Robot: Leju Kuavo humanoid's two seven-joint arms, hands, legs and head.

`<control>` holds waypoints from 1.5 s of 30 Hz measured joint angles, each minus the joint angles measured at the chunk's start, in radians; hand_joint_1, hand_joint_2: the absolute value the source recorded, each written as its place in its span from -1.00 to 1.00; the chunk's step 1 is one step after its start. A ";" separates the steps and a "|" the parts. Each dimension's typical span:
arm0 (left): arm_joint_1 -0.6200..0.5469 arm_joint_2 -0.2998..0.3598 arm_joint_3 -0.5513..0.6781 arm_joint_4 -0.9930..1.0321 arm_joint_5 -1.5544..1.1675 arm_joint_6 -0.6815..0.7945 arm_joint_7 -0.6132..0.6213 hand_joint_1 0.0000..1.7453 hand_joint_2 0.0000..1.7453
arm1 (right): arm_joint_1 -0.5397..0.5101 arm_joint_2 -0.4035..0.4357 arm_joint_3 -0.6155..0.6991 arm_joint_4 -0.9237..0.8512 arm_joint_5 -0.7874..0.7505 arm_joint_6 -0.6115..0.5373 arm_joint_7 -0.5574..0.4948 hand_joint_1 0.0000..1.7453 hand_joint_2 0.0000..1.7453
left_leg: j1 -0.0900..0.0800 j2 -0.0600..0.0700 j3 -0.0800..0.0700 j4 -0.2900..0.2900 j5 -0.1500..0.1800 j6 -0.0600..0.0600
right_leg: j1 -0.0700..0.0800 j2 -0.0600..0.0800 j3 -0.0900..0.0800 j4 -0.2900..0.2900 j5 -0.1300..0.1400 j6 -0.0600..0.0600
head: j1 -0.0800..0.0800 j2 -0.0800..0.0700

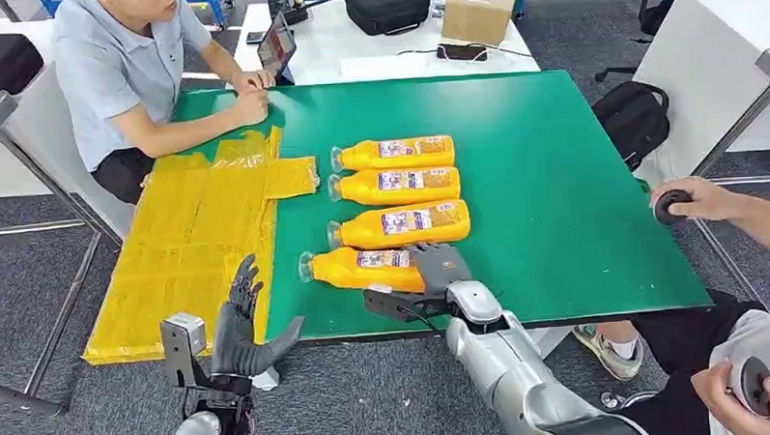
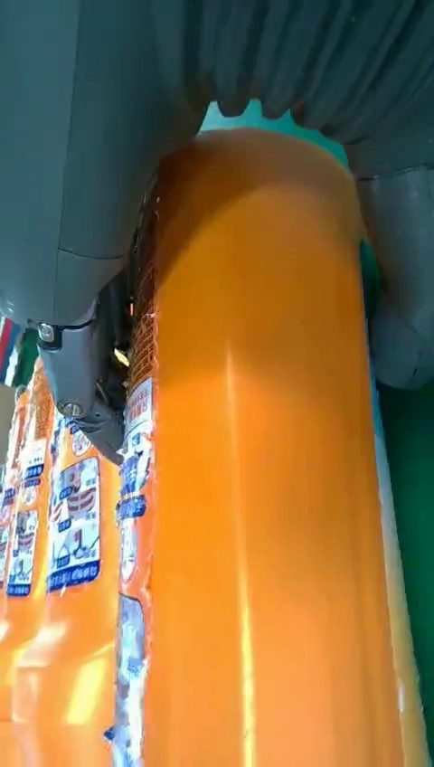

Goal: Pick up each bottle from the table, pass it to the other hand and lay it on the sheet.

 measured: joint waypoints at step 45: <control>-0.011 0.010 -0.154 0.021 0.274 -0.192 0.101 -1.00 1.00 | 0.357 0.133 0.204 -0.615 -0.656 0.058 -0.476 1.00 1.00 | 0.000 -0.007 -0.031 0.001 0.005 -0.001 | -0.001 -0.006 -0.019 0.001 0.002 0.002 | 0.000 0.000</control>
